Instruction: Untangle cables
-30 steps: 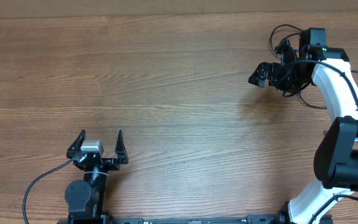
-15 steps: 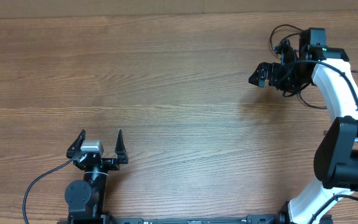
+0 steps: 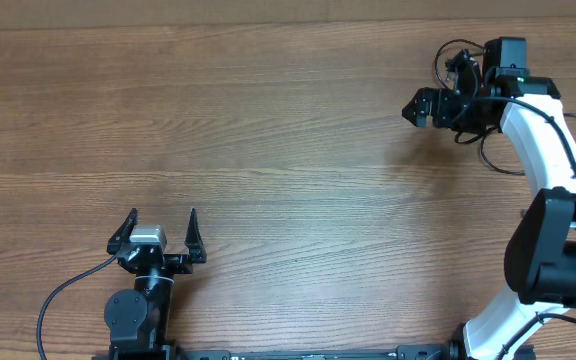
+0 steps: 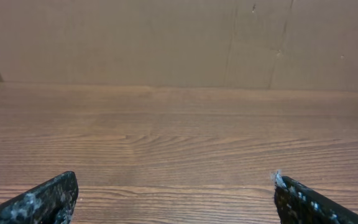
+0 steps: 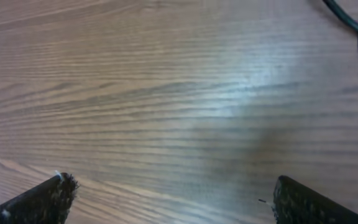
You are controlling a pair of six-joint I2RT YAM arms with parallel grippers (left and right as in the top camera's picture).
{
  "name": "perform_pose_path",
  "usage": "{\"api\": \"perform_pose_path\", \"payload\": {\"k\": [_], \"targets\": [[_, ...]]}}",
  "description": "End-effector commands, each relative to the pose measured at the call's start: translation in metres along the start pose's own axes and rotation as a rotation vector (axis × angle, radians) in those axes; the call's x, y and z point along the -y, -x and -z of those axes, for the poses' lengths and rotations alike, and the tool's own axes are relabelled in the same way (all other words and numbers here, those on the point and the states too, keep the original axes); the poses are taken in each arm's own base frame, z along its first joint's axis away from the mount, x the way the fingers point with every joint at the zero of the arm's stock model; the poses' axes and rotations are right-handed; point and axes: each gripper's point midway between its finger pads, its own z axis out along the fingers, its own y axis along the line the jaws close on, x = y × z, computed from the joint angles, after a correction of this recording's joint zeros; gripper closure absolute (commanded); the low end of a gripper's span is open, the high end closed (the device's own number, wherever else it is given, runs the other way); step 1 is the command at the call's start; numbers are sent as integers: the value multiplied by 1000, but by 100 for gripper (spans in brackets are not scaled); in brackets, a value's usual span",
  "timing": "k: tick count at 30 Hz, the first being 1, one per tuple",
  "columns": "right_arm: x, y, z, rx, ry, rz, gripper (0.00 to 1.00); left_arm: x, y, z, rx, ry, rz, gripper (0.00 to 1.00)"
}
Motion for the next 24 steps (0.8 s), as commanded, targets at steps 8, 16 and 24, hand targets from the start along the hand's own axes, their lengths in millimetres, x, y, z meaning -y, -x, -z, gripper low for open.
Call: {"api": "perform_pose_path", "payload": {"k": [8, 16, 24], "targets": [[-58, -13, 34, 314, -35, 231, 0, -1, 0, 0, 5, 6, -25, 0], [-68, -37, 74, 662, -19, 333, 0, -1, 0, 0, 5, 6, -25, 0], [-74, -85, 112, 995, 5, 426, 0, -1, 0, 0, 4, 6, -25, 1]]}}
